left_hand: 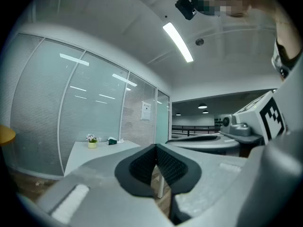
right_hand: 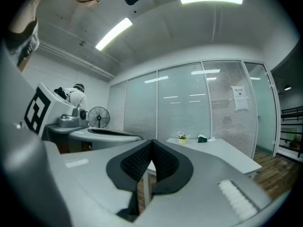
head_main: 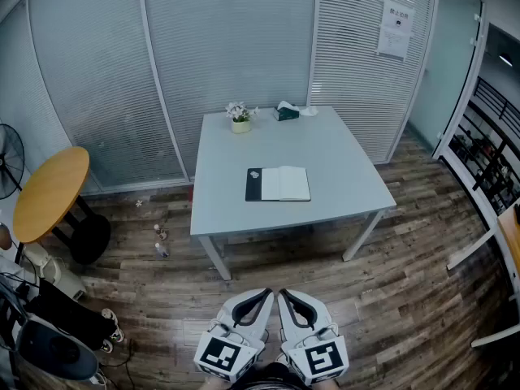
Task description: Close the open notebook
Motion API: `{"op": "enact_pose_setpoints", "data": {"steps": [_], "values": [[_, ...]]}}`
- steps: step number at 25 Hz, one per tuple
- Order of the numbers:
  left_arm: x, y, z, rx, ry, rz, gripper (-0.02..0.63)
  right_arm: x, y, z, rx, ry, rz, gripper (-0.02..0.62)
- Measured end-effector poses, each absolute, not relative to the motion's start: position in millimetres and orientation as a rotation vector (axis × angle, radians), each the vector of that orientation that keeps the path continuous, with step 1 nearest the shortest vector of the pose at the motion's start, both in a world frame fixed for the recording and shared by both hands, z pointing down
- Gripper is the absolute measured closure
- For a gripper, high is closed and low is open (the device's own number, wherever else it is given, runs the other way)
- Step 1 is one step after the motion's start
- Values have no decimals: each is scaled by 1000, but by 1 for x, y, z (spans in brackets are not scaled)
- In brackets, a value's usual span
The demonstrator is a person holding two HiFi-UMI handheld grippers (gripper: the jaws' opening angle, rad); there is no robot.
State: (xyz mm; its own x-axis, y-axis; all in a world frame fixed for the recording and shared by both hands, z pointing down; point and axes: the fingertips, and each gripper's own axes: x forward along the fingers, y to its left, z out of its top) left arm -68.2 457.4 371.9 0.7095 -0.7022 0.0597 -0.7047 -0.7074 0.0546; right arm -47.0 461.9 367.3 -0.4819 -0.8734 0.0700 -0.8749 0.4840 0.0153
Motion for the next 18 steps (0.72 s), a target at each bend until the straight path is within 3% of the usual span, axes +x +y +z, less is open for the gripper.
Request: {"op": "enact_pose_setpoints", "data": {"steps": [18], "values": [[-22,442,389,2805,-1178,62,601,-1,444,383,1525,-2689,102,592]]}}
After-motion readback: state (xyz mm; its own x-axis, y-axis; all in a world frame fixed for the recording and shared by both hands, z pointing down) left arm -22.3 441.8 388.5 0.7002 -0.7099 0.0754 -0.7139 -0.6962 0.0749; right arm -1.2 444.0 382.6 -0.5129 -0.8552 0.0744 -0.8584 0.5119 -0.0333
